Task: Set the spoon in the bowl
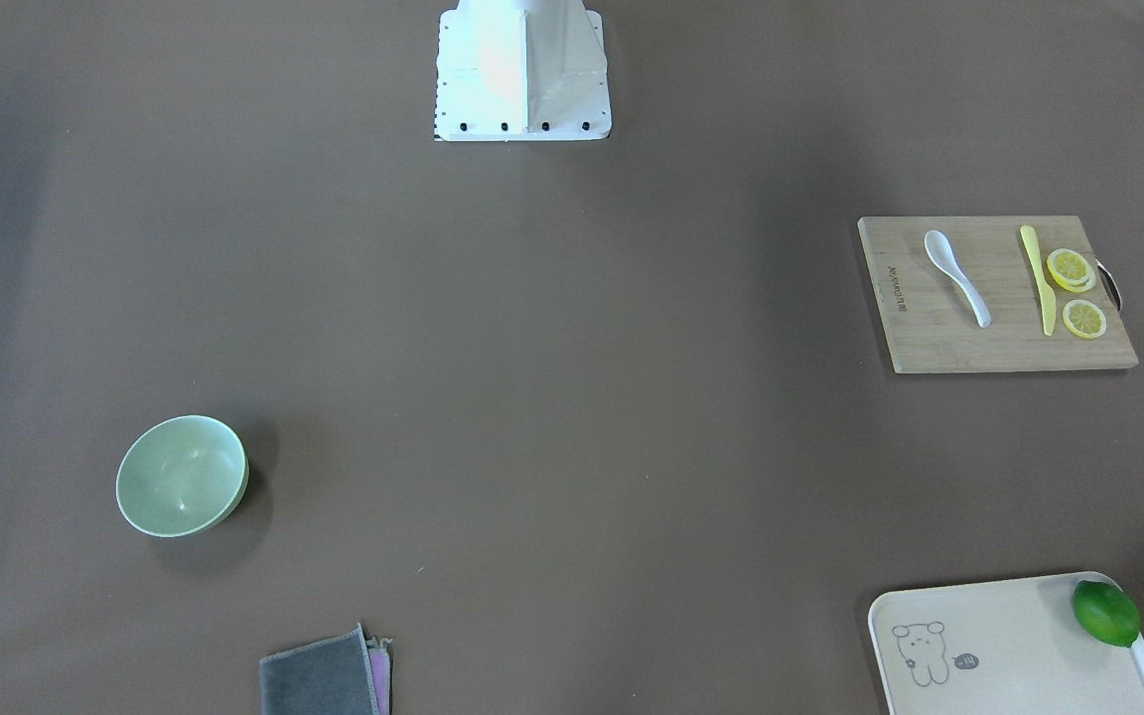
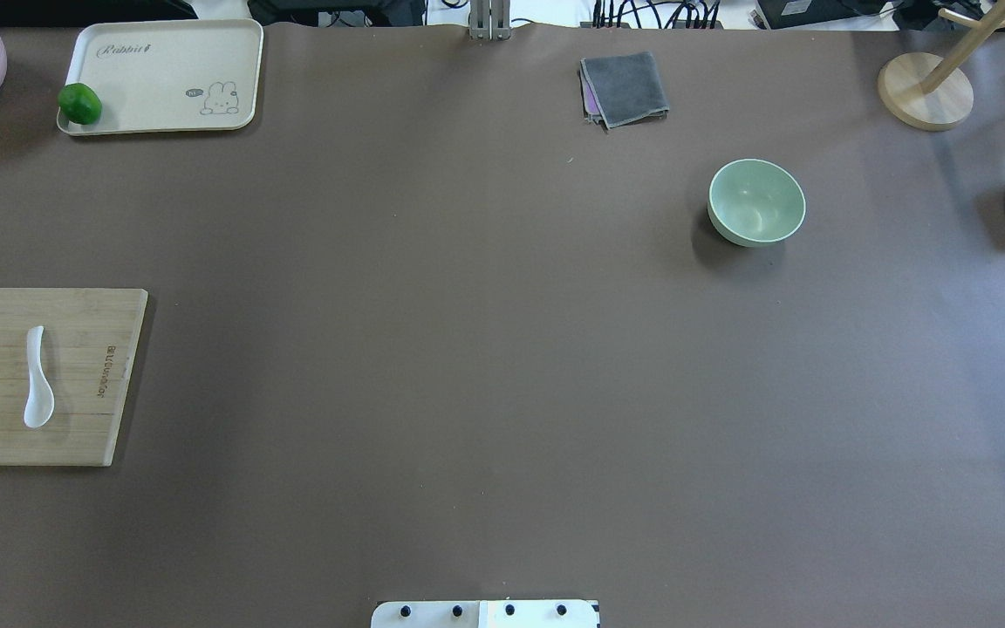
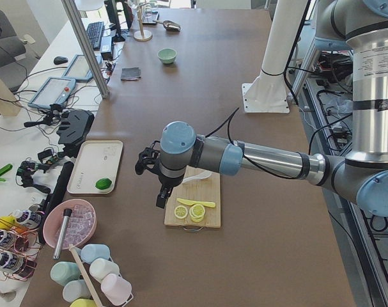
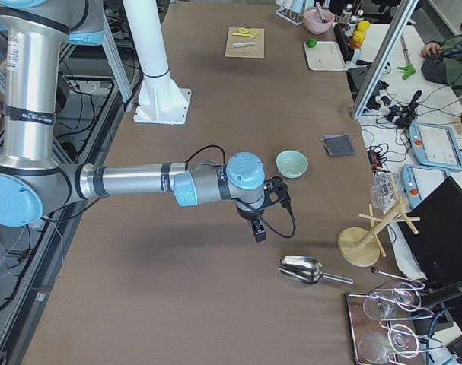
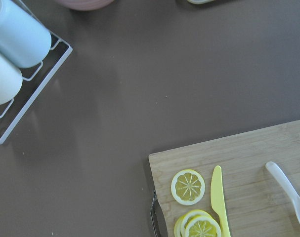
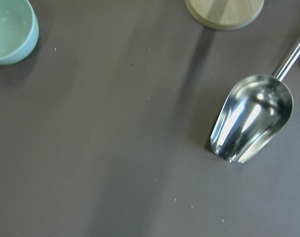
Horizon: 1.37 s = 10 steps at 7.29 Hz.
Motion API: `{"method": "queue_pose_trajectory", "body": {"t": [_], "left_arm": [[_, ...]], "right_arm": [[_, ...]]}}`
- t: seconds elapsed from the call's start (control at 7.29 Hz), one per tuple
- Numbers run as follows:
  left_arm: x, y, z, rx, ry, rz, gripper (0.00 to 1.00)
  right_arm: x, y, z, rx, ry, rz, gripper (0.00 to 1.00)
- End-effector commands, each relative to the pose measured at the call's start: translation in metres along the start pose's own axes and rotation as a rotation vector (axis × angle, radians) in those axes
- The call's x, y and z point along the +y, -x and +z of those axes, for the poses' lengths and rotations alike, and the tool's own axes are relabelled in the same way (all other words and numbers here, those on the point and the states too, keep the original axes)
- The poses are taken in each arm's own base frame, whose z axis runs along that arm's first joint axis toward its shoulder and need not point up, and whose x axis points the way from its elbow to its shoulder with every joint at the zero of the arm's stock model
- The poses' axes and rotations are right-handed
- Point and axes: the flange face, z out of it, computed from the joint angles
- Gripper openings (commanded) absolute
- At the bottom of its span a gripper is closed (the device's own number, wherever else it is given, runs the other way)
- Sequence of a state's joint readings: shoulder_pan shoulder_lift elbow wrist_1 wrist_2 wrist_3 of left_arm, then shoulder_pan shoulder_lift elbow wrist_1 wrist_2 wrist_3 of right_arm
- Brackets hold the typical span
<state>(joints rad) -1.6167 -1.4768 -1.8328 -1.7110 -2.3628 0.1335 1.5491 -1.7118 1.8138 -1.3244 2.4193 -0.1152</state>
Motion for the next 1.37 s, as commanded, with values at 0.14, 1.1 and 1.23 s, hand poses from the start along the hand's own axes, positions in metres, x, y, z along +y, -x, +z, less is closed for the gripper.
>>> {"method": "queue_pose_trajectory", "body": {"t": [0.14, 1.1, 1.23], "left_arm": [[-0.040, 0.000, -0.004, -0.003, -0.151, -0.005, 0.98], [-0.053, -0.057, 0.041, 0.083, -0.170, 0.005, 0.98], [-0.052, -0.057, 0.041, 0.084, -0.169, 0.004, 0.98]], "right_arm": [[-0.086, 0.078, 0.019, -0.089, -0.066, 0.172, 1.00], [-0.163, 0.243, 0.236, 0.012, -0.159, 0.510, 0.91], [-0.157, 0.245, 0.254, 0.052, -0.184, 0.543, 0.82]]}}
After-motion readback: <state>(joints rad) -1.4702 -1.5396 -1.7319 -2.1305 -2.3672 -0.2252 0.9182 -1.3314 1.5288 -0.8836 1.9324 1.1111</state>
